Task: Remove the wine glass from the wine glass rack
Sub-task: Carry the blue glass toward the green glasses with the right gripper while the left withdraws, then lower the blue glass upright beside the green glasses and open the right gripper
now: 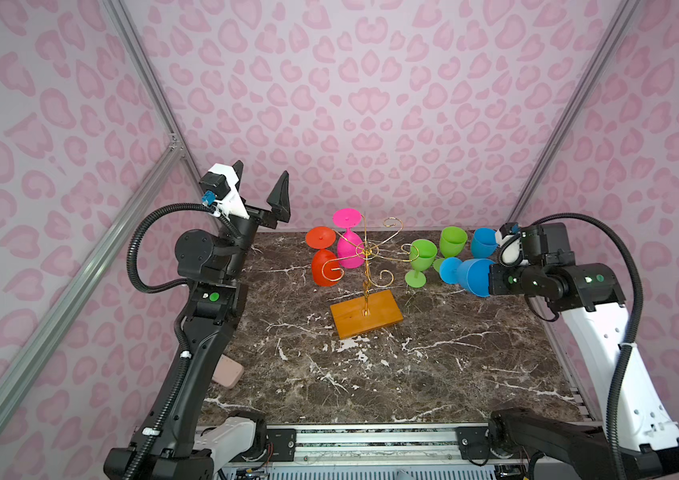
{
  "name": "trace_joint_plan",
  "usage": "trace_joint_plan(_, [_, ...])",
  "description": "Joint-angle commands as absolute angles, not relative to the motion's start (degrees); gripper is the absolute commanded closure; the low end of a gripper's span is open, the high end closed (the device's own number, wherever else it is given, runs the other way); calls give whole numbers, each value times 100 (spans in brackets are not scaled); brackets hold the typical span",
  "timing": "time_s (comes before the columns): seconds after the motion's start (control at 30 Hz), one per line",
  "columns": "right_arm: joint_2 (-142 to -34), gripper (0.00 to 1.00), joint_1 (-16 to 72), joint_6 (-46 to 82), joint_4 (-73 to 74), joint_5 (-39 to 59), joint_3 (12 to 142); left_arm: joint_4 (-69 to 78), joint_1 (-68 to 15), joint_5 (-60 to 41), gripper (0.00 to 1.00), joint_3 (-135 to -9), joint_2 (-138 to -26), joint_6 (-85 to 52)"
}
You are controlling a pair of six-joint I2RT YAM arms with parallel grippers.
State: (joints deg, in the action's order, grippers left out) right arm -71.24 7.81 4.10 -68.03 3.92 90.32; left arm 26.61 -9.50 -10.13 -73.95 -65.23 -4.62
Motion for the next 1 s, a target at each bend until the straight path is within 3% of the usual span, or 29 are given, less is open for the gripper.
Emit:
trace_joint_plan(0.0, [-7392, 100, 841, 273, -6938, 646, 8973, 2804, -952, -1009, 3, -7403, -6465, -375])
trace_joint_plan(0.4, [-8718, 100, 1133, 123, -6894, 539, 9011, 2804, -955, -967, 3, -7377, -6320, -242])
trace_joint_plan(0.97, [-10630, 100, 1500, 123, -7321, 16, 10181, 2776, -950, -906, 3, -7392, -6337, -281])
